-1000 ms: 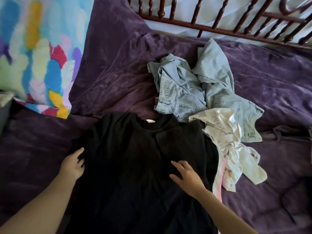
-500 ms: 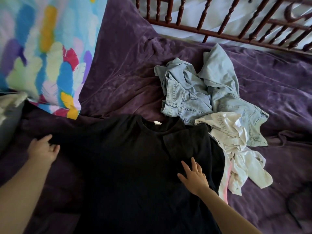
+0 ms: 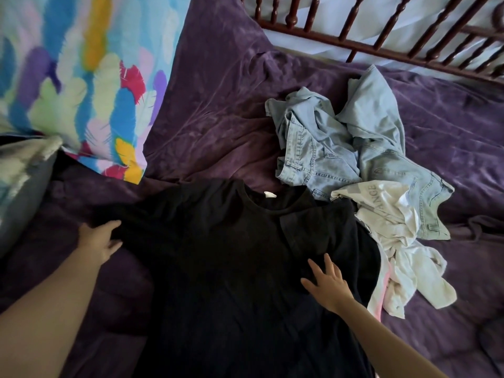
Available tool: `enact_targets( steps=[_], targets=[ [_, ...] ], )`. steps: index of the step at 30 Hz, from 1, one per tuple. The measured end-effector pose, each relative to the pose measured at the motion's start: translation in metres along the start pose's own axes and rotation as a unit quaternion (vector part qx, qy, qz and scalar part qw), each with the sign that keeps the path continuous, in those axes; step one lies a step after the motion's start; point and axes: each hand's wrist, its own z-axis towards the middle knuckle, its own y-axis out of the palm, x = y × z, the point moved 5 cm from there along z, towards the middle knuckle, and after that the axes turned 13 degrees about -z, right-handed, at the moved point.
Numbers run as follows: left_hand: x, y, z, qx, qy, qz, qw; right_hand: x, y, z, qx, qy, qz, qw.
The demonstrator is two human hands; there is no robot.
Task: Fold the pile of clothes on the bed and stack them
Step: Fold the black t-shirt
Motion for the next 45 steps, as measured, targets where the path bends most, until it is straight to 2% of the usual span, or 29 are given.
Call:
enact_targets(
  steps=[1, 4, 6, 9, 14, 16, 18, 19, 20, 22, 25, 26, 27, 29, 30, 31, 32, 33, 34, 36, 37, 39, 41, 42, 43, 45],
  targets=[
    [-0.002, 0.001, -0.003, 0.003, -0.051, -0.026, 0.998, -0.001, 0.001, 0.001, -0.002, 0.003, 0.000, 1.000],
    [-0.011, 0.001, -0.007, -0.005, -0.148, -0.016, 0.989, -0.006, 0.000, 0.003, -0.007, 0.014, 0.005, 1.000],
    [-0.012, -0.002, -0.005, -0.024, -0.155, -0.020, 0.987, -0.008, -0.002, 0.003, -0.009, 0.019, 0.007, 1.000],
    [0.007, -0.010, -0.001, -0.031, -0.049, -0.032, 0.998, -0.007, -0.005, -0.001, -0.003, 0.027, 0.015, 1.000],
    [0.027, -0.010, -0.014, -0.089, 0.152, 0.079, 0.981, -0.008, -0.004, -0.010, 0.013, 0.046, 0.032, 0.998],
    [0.034, -0.006, -0.027, -0.077, 0.247, 0.233, 0.938, -0.013, -0.003, -0.016, 0.021, 0.052, 0.045, 0.997],
    [0.040, -0.003, -0.040, -0.045, 0.354, 0.397, 0.846, -0.016, -0.004, -0.021, 0.035, 0.053, 0.059, 0.996],
    [0.045, -0.001, -0.047, -0.026, 0.403, 0.443, 0.801, -0.018, -0.005, -0.024, 0.042, 0.051, 0.066, 0.996],
    [0.048, 0.002, -0.050, -0.017, 0.446, 0.454, 0.771, -0.020, -0.006, -0.027, 0.050, 0.047, 0.071, 0.995],
    [0.053, 0.018, -0.069, -0.043, 0.507, 0.431, 0.745, -0.022, -0.009, -0.032, 0.071, 0.041, 0.079, 0.994],
    [0.034, 0.057, -0.125, -0.184, 0.572, 0.381, 0.703, -0.019, -0.012, -0.038, 0.098, 0.044, 0.101, 0.989],
    [0.017, 0.071, -0.148, -0.254, 0.558, 0.378, 0.694, -0.017, -0.012, -0.040, 0.101, 0.049, 0.108, 0.988],
    [-0.005, 0.083, -0.164, -0.323, 0.494, 0.390, 0.707, -0.014, -0.011, -0.041, 0.103, 0.052, 0.113, 0.987],
    [-0.056, 0.102, -0.184, -0.458, 0.257, 0.415, 0.743, -0.007, -0.009, -0.043, 0.108, 0.056, 0.120, 0.985],
    [-0.076, 0.108, -0.191, -0.491, 0.150, 0.388, 0.766, -0.001, -0.009, -0.044, 0.111, 0.061, 0.125, 0.984],
    [-0.089, 0.114, -0.190, -0.487, 0.102, 0.355, 0.792, 0.006, -0.011, -0.043, 0.116, 0.066, 0.131, 0.982],
    [-0.095, 0.118, -0.185, -0.455, 0.099, 0.340, 0.817, 0.014, -0.014, -0.041, 0.122, 0.072, 0.138, 0.980],
    [-0.096, 0.120, -0.177, -0.403, 0.142, 0.369, 0.825, 0.024, -0.017, -0.038, 0.129, 0.079, 0.143, 0.978],
    [-0.096, 0.119, -0.167, -0.338, 0.204, 0.457, 0.797, 0.033, -0.020, -0.035, 0.135, 0.085, 0.144, 0.977],
    [-0.099, 0.107, -0.153, -0.208, 0.276, 0.664, 0.663, 0.051, -0.025, -0.027, 0.142, 0.095, 0.147, 0.974],
    [-0.106, 0.098, -0.147, -0.183, 0.265, 0.721, 0.614, 0.058, -0.026, -0.023, 0.143, 0.102, 0.150, 0.973],
    [-0.132, 0.077, -0.138, -0.212, 0.222, 0.762, 0.570, 0.070, -0.027, -0.016, 0.142, 0.107, 0.157, 0.971],
    [-0.158, 0.061, -0.138, -0.256, 0.214, 0.787, 0.519, 0.074, -0.028, -0.007, 0.142, 0.102, 0.157, 0.972],
    [-0.165, 0.057, -0.140, -0.267, 0.229, 0.787, 0.508, 0.075, -0.030, -0.001, 0.143, 0.097, 0.154, 0.973],
    [-0.165, 0.057, -0.142, -0.268, 0.246, 0.774, 0.518, 0.076, -0.033, 0.005, 0.146, 0.093, 0.153, 0.973],
    [-0.152, 0.070, -0.144, -0.256, 0.267, 0.729, 0.576, 0.078, -0.044, 0.020, 0.168, 0.090, 0.161, 0.968]
  ],
)
